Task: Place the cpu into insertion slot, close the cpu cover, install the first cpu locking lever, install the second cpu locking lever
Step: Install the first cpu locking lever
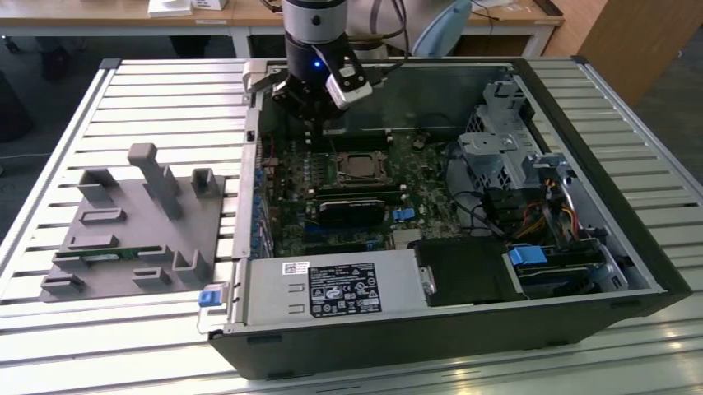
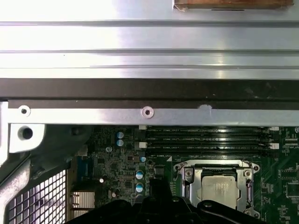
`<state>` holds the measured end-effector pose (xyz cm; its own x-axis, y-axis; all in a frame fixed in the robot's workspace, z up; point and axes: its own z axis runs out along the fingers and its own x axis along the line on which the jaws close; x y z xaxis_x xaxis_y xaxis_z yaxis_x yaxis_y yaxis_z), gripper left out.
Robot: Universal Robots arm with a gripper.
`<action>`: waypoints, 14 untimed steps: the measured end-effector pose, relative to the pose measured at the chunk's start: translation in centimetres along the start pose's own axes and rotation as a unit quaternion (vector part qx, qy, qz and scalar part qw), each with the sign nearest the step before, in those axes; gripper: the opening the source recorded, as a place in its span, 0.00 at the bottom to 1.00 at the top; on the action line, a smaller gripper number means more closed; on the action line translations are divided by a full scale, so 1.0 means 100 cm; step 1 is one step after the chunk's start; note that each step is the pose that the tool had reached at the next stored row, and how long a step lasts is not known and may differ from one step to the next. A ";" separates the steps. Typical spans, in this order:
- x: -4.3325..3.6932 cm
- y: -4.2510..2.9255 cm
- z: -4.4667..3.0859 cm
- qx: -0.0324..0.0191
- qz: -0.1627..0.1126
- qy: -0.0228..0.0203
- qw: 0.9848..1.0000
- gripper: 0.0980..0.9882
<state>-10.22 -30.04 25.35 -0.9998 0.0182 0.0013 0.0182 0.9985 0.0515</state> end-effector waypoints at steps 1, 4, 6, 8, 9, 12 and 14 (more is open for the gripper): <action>-0.0004 0.0006 0.0000 0.000 0.000 0.000 1.000 0.01; -0.0037 0.0025 0.0002 0.000 0.000 0.000 1.000 0.01; -0.0087 0.0039 0.0003 0.000 0.000 0.000 1.000 0.01; -0.0147 0.0049 0.0004 0.000 0.000 0.000 1.000 0.01; -0.0182 0.0052 0.0005 0.000 0.000 0.001 1.000 0.01; -0.0281 0.0060 0.0007 0.000 0.000 0.002 1.000 0.01; -0.0319 0.0061 0.0009 0.000 0.000 0.002 1.000 0.01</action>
<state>-7.02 -29.48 25.28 -0.9998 0.0179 0.0051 0.0181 0.9985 0.0514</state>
